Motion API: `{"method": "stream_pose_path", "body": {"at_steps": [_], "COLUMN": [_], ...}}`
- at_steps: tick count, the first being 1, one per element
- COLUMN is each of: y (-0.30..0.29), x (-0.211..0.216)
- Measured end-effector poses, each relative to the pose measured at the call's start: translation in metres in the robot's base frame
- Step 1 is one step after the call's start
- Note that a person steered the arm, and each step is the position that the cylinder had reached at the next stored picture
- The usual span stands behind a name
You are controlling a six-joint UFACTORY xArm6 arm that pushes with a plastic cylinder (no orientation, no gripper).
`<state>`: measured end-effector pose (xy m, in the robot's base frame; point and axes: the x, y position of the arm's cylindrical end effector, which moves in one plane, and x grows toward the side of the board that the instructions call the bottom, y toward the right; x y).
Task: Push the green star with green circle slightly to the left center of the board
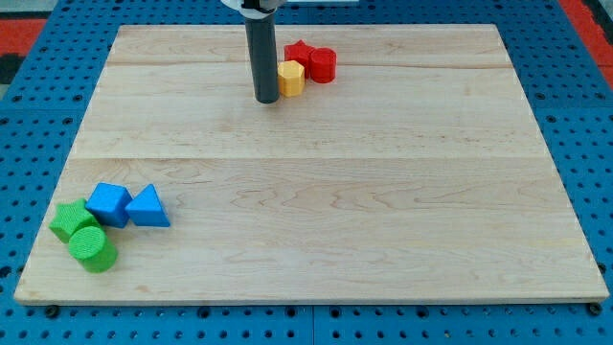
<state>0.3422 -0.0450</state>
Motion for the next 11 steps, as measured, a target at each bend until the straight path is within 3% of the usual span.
{"method": "stream_pose_path", "body": {"at_steps": [2,3,4,5,6,7,8,9,10,11], "y": [0.024,0.014,-0.013,-0.079,-0.172,-0.187,-0.166,-0.168,-0.257,-0.243], "x": [0.139,0.174,0.214,0.242,0.254,0.233,0.223,0.265,0.268,0.254]}}
